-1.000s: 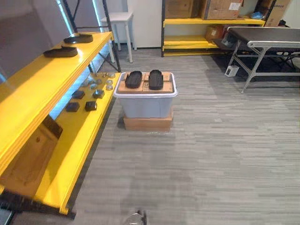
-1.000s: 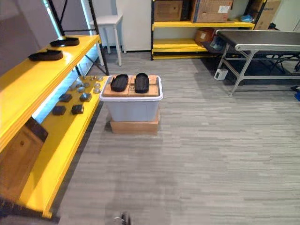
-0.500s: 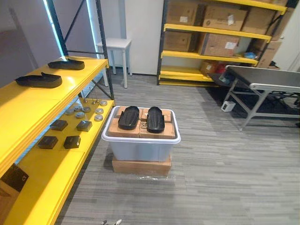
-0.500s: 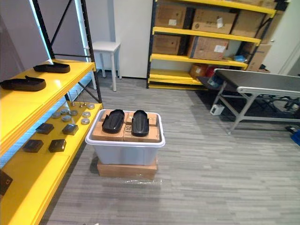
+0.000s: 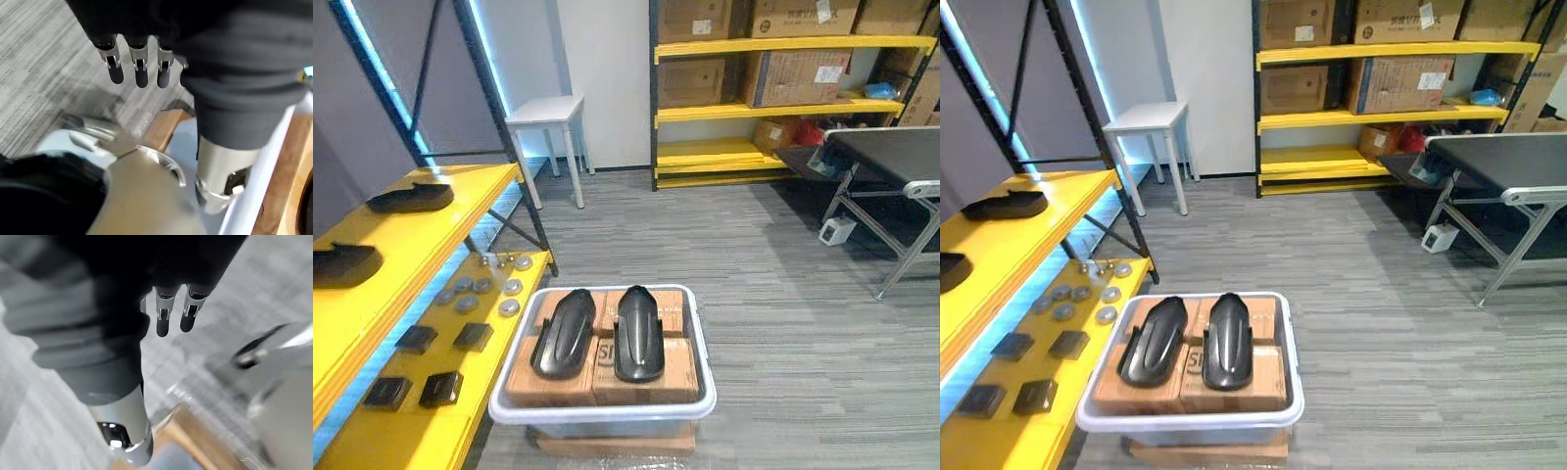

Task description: Walk over and take plastic housings, then place them on the shelf

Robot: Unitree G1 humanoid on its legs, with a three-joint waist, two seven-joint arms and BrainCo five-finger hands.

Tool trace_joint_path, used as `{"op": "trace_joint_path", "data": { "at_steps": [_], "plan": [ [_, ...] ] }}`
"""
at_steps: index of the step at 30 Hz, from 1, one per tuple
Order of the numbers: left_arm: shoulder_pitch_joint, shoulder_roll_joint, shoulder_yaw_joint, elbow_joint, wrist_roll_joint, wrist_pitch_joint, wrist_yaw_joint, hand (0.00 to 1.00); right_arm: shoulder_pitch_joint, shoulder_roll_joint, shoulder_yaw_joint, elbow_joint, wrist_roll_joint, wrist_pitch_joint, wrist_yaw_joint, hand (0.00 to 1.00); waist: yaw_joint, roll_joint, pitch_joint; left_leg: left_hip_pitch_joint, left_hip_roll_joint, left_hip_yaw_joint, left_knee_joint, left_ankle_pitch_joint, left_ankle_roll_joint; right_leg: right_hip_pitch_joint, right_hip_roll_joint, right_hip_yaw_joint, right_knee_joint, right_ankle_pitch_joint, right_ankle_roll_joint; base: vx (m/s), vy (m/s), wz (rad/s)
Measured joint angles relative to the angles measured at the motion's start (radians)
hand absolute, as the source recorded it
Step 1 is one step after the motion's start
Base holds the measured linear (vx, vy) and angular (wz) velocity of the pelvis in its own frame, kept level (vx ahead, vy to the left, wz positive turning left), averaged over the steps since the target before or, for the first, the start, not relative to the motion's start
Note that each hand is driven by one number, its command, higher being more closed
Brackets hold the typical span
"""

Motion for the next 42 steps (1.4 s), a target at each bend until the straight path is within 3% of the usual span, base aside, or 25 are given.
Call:
{"op": "trace_joint_path", "data": {
  "at_steps": [1,2,5,8,14,18,25,29,32,38,42],
  "plan": [
    [-0.007,0.008,-0.013,0.002,0.0,0.0,0.003,0.0,0.006,0.006,0.039,-0.036,-0.02,-0.002,-0.006,0.0,-0.004,-0.007,0.001,0.014,-0.009,-0.019,-0.039,0.018,0.008,-0.032,-0.018,0.012,0.049,-0.019,-0.005,0.5,0.159,0.06],
    [-0.016,0.012,-0.012,-0.001,-0.001,-0.007,0.004,0.0,0.01,0.001,0.116,-0.134,-0.056,-0.004,-0.013,0.0,-0.006,-0.012,-0.003,0.047,-0.009,-0.031,-0.116,0.031,-0.011,-0.07,-0.023,0.017,0.029,-0.035,-0.013,0.46,0.103,0.15],
    [-0.023,0.052,-0.059,0.0,-0.012,-0.016,0.01,0.0,0.035,0.0,0.197,-0.405,-0.14,-0.027,-0.038,0.0,-0.035,-0.056,-0.005,0.143,-0.083,-0.051,-0.288,0.08,-0.043,-0.078,-0.096,0.026,-0.1,0.065,0.011,0.31,-0.023,0.3],
    [-0.015,0.052,-0.13,-0.009,-0.016,-0.029,0.023,0.0,0.036,-0.026,0.219,-0.587,-0.27,-0.059,-0.082,0.0,-0.031,-0.033,-0.017,0.166,-0.096,-0.063,-0.365,0.103,-0.053,-0.079,-0.093,0.017,-0.114,0.063,0.014,0.2,-0.054,0.2],
    [-0.012,0.083,-0.201,-0.015,-0.016,-0.036,0.034,0.0,-0.008,-0.044,0.354,-0.741,-0.472,-0.069,-0.139,0.0,-0.041,-0.038,-0.009,0.142,-0.101,-0.102,-0.364,0.097,-0.06,-0.085,-0.088,-0.017,-0.113,0.063,0.014,0.1,-0.038,0.19],
    [-0.023,0.087,-0.225,-0.024,-0.013,-0.037,0.046,0.0,-0.087,-0.043,0.462,-0.73,-0.49,-0.082,-0.15,0.0,-0.032,-0.032,0.032,0.1,-0.105,-0.146,-0.366,0.097,-0.06,-0.114,-0.086,-0.023,-0.113,0.063,0.014,0.01,-0.008,0.23],
    [-0.062,0.096,-0.25,-0.024,0.019,-0.041,0.07,0.0,-0.308,-0.039,0.542,-0.615,-0.493,-0.081,-0.193,0.0,0.019,-0.029,0.144,-0.02,-0.117,-0.176,-0.363,0.132,-0.043,-0.212,-0.092,-0.021,-0.107,0.063,0.014,-0.07,0.008,0.14],
    [-0.103,0.1,-0.295,-0.043,0.016,-0.051,0.092,0.0,-0.474,-0.032,0.547,-0.534,-0.493,-0.078,-0.273,0.0,0.042,-0.006,0.218,-0.1,-0.122,-0.215,-0.362,0.157,-0.034,-0.283,-0.092,-0.035,-0.093,0.063,0.014,-0.1,0.007,0.23],
    [-0.137,0.104,-0.331,-0.057,-0.025,-0.058,0.115,0.0,-0.572,-0.031,0.519,-0.48,-0.494,-0.047,-0.349,0.0,0.063,0.009,0.264,-0.152,-0.125,-0.246,-0.361,0.168,-0.035,-0.333,-0.092,-0.059,-0.065,0.059,0.018,-0.08,0.007,0.26],
    [-0.183,0.117,-0.395,-0.057,-0.099,-0.081,0.173,0.0,-0.763,-0.043,0.401,-0.369,-0.512,-0.01,-0.495,0.0,0.092,0.016,0.273,-0.245,-0.136,-0.266,-0.337,0.183,-0.026,-0.442,-0.106,-0.072,0.017,0.027,0.025,-0.03,-0.006,0.11],
    [-0.222,0.118,-0.407,-0.038,-0.126,-0.093,0.196,0.0,-0.819,-0.043,0.383,-0.345,-0.516,0.0,-0.561,0.0,0.092,0.018,0.277,-0.286,-0.137,-0.277,-0.33,0.187,-0.027,-0.484,-0.106,-0.074,0.039,0.018,0.024,-0.03,-0.032,0.07]
  ]
}}
